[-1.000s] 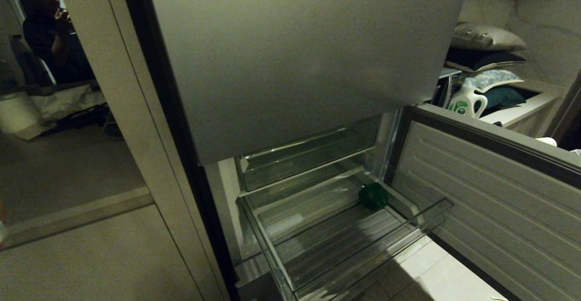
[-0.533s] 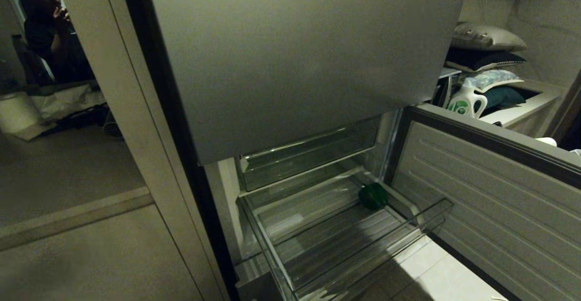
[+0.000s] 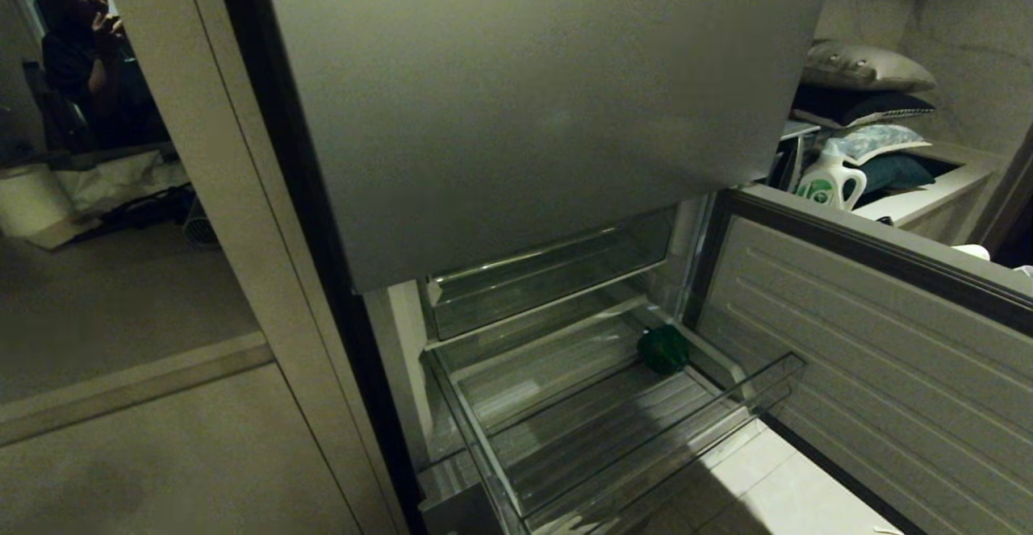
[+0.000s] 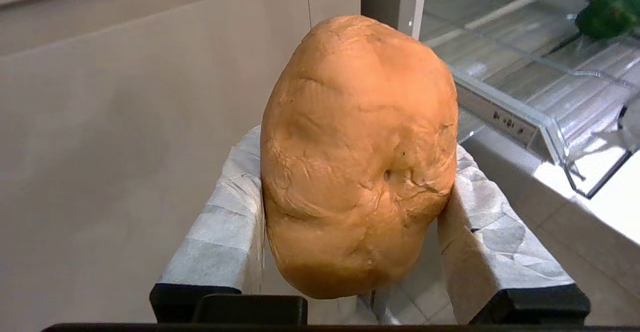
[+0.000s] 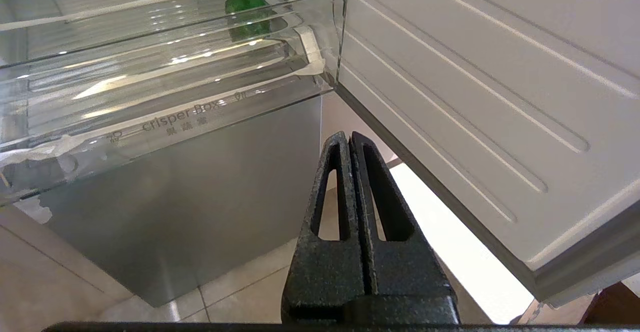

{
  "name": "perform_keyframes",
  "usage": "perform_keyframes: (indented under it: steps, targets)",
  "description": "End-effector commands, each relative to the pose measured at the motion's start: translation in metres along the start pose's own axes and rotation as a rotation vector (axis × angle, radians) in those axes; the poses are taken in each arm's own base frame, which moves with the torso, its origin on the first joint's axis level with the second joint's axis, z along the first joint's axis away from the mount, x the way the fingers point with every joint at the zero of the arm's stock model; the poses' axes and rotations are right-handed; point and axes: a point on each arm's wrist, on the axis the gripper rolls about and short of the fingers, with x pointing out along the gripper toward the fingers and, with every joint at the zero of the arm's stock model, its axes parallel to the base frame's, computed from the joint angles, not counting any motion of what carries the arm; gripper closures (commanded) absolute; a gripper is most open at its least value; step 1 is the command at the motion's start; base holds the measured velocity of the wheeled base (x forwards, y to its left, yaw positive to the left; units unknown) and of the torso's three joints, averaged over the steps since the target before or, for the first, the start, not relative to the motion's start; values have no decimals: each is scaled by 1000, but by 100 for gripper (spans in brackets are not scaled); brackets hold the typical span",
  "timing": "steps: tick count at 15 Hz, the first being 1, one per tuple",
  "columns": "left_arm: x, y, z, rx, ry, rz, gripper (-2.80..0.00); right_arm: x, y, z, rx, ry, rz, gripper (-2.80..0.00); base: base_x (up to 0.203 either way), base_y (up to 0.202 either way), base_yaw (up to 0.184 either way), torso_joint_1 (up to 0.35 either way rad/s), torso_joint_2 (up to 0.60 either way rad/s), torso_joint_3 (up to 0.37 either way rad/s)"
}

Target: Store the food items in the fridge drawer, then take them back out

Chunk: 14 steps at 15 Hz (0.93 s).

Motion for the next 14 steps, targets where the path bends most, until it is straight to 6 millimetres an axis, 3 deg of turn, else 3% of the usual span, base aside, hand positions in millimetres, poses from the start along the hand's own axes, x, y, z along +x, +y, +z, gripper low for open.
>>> perform_keyframes:
  steps: [1, 3, 4, 6, 8, 11, 14]
  targets:
    - [0, 0, -1, -11, -3, 1, 0, -6, 0, 21, 13, -47, -5, 0, 0, 0, 0, 0, 0, 0]
    - [0, 0, -1, -17, -3, 1, 0, -5, 0, 63, 70, -25, -2, 0, 0, 0, 0, 0, 0, 0]
    - [0, 0, -1, -19, -5, 4, 0, 6, 1, 85, 90, 28, -4, 0, 0, 0, 0, 0, 0, 0]
    - [0, 0, -2, -22, -3, 12, 0, 50, 3, 126, 115, 202, 3, 0, 0, 0, 0, 0, 0, 0]
    - [0, 0, -2, -22, -3, 12, 0, 104, 6, 152, 120, 351, 47, 0, 0, 0, 0, 0, 0, 0]
    - [0, 0, -2, -22, -3, 13, 0, 181, 12, 164, 113, 520, 136, 0, 0, 0, 0, 0, 0, 0]
    - [0, 0, -2, -22, -4, 12, 0, 251, 16, 151, 59, 625, 215, 0, 0, 0, 0, 0, 0, 0]
